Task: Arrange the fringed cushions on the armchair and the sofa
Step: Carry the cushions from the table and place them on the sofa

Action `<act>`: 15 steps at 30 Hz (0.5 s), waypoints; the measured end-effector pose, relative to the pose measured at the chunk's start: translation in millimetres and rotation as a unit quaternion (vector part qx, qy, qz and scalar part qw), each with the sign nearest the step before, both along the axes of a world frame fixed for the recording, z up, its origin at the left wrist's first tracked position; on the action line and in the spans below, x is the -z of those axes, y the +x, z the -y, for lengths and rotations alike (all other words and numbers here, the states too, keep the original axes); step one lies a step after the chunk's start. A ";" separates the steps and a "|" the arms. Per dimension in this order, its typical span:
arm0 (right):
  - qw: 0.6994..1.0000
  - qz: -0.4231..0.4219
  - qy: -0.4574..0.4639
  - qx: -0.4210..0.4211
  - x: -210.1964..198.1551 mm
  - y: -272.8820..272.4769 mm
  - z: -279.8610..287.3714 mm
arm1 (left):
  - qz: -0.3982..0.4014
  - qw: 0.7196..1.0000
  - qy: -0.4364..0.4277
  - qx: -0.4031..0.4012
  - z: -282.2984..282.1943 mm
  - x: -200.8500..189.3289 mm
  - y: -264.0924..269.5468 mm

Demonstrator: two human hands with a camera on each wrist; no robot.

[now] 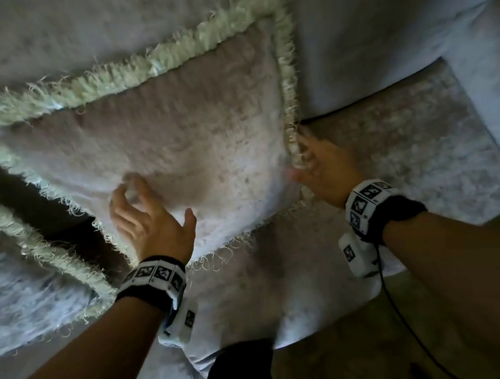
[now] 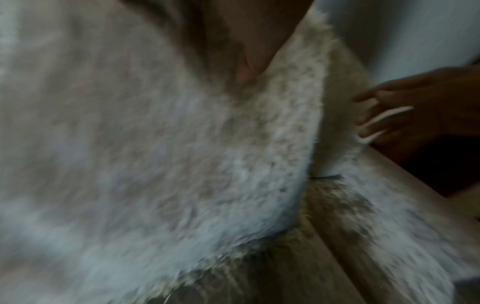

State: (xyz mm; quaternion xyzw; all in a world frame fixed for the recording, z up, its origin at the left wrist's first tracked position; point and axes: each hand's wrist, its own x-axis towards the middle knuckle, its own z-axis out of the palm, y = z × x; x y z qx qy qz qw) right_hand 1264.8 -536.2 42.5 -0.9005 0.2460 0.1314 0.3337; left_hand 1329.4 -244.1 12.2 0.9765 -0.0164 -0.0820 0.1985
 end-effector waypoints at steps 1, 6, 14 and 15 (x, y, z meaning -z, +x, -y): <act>1.000 -0.005 0.000 0.016 -14.9 -11.3 6.5 | 0.007 0.999 0.000 0.041 13.6 -14.6 -4.1; 0.998 -0.030 -0.050 0.032 -95.2 -89.2 47.6 | -0.017 0.970 -0.032 0.241 91.9 -89.7 -22.0; 0.985 -0.038 -0.104 0.131 -213.2 -291.7 95.8 | -0.003 0.901 -0.031 0.432 212.4 -211.0 -144.7; 0.982 -0.032 -0.112 0.150 -225.8 -323.4 98.4 | 0.006 0.892 -0.030 0.450 225.3 -223.3 -167.2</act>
